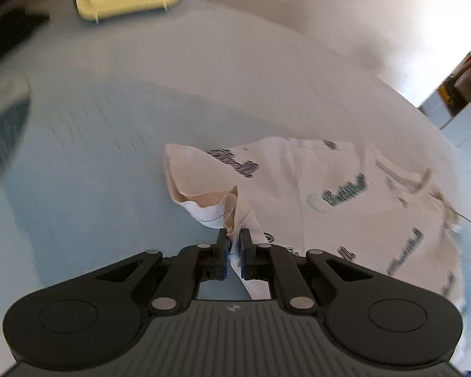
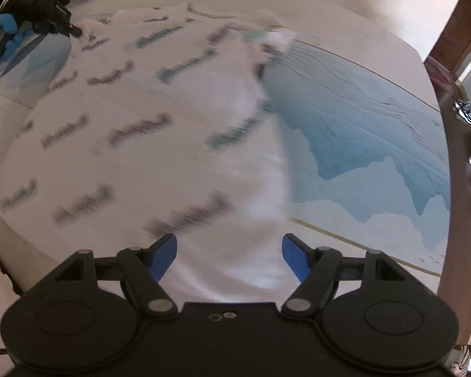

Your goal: Fold clothes

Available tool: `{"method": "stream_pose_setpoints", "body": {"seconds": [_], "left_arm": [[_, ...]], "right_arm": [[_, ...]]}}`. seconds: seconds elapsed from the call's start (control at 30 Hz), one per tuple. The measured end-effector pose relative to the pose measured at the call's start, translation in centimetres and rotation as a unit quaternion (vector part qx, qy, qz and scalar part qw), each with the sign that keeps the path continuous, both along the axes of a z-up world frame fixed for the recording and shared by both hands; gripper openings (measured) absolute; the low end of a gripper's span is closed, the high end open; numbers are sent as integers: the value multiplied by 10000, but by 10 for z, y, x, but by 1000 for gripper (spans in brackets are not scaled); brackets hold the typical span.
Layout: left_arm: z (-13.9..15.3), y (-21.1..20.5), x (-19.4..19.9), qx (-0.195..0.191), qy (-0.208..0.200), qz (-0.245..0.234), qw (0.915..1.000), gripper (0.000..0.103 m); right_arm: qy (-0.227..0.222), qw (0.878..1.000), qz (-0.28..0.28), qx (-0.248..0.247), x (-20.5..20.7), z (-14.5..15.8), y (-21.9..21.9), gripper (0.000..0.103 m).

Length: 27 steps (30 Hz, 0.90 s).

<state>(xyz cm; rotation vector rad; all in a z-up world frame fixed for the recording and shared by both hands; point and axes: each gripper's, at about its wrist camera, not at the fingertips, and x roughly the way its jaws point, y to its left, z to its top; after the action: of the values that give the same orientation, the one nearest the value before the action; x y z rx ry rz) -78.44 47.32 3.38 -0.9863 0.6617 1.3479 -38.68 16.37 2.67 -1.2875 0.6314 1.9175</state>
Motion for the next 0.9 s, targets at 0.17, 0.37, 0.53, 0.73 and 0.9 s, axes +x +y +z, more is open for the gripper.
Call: {"method": "stream_pose_setpoints", "body": {"seconds": [0.17, 0.37, 0.53, 0.73, 0.9], "left_arm": [[-1, 38, -11, -47, 216, -216, 9995, 6], [-1, 35, -11, -256, 369, -618, 9971, 10], [6, 10, -18, -366, 459, -848, 9947, 74], [38, -42, -21, 123, 922, -1058, 9900, 74], [40, -77, 27, 249, 761, -1949, 9776, 74]], "right_arm": [[20, 10000, -89, -13, 6, -1, 5, 103], [139, 9999, -23, -86, -1, -3, 14, 103], [224, 9995, 84, -197, -8, -10, 21, 103], [434, 9988, -3, -221, -17, -16, 37, 103], [671, 9976, -140, -2, -35, -5, 83, 103]]}}
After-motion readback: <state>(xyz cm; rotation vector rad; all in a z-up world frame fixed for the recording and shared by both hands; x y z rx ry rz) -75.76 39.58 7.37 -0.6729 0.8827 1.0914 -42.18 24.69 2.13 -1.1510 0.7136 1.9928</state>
